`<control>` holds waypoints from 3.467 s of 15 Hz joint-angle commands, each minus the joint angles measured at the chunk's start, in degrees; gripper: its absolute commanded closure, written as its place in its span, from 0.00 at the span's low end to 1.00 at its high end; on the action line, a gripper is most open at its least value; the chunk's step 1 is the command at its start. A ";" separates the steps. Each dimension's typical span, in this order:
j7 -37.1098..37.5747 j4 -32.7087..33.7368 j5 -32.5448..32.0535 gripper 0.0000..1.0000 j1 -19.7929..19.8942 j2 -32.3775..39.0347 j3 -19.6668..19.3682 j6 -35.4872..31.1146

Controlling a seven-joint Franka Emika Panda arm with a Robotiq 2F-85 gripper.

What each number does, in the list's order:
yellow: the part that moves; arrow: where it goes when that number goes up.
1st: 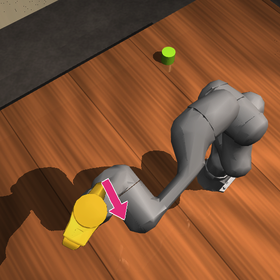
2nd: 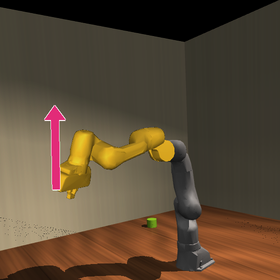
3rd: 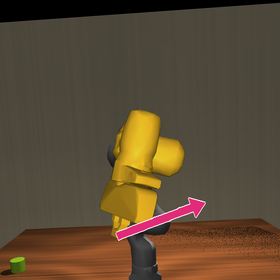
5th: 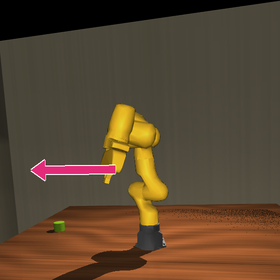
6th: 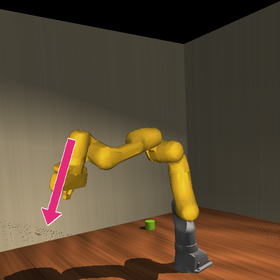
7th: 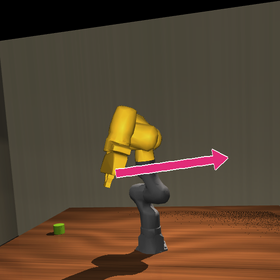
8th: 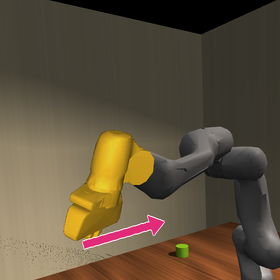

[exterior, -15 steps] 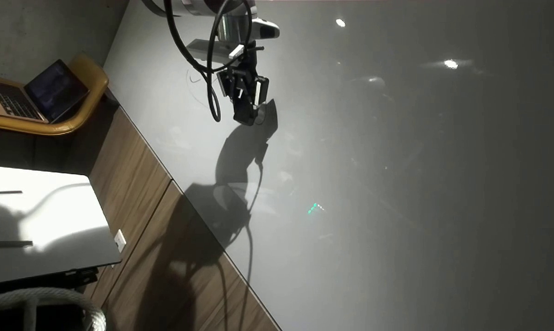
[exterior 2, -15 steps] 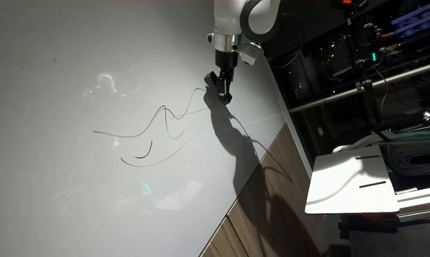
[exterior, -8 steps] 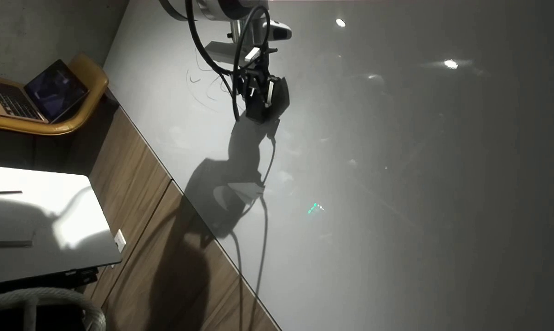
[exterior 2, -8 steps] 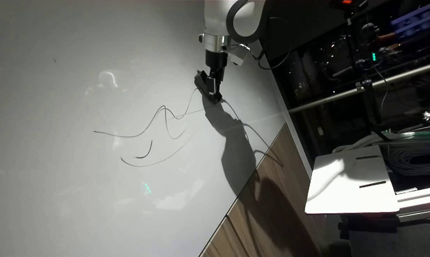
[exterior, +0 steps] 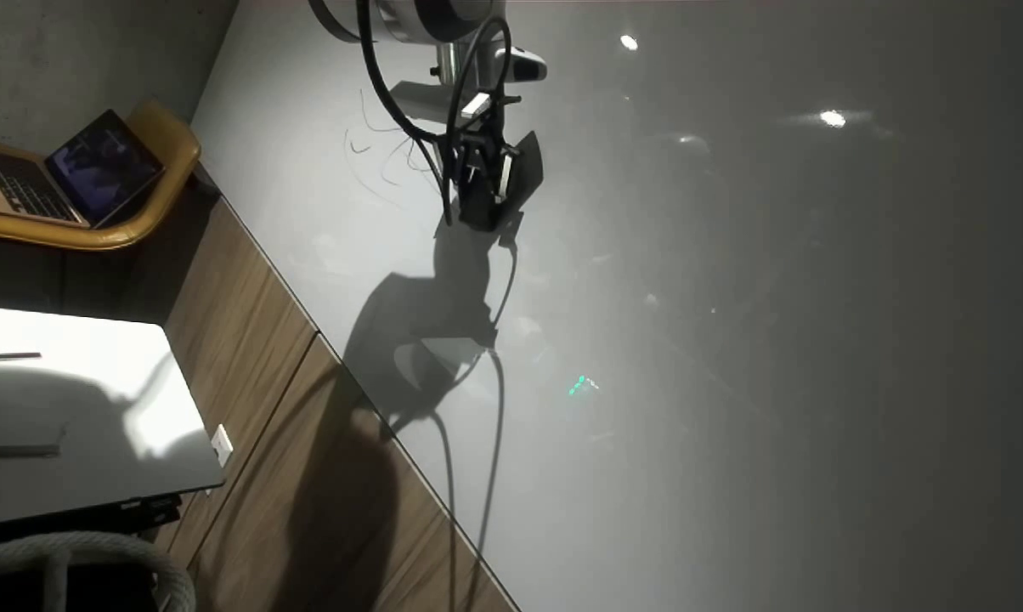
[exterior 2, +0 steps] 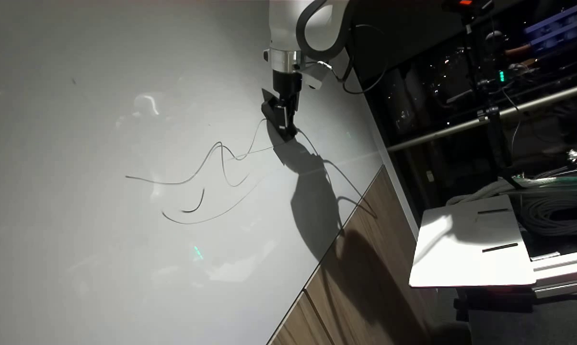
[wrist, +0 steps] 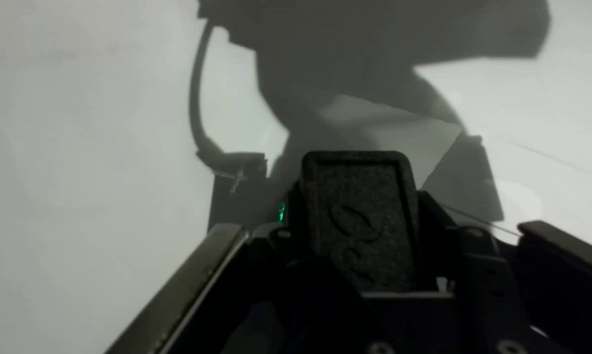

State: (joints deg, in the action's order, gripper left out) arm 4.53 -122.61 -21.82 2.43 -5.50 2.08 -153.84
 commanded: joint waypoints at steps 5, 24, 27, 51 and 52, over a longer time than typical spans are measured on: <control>-0.08 9.84 1.39 0.69 -2.77 8.39 1.49 3.52; 8.33 27.31 -1.92 0.69 -14.64 20.82 7.30 17.01; 8.43 30.97 -1.89 0.69 -17.45 23.85 7.78 18.44; 0.00 63.48 -4.15 0.69 -29.91 39.24 5.44 44.30; 0.32 61.40 -3.88 0.69 -29.26 38.00 5.32 43.86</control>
State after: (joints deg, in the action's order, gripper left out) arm 8.42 -62.46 -24.08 -30.74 32.14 9.69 -106.53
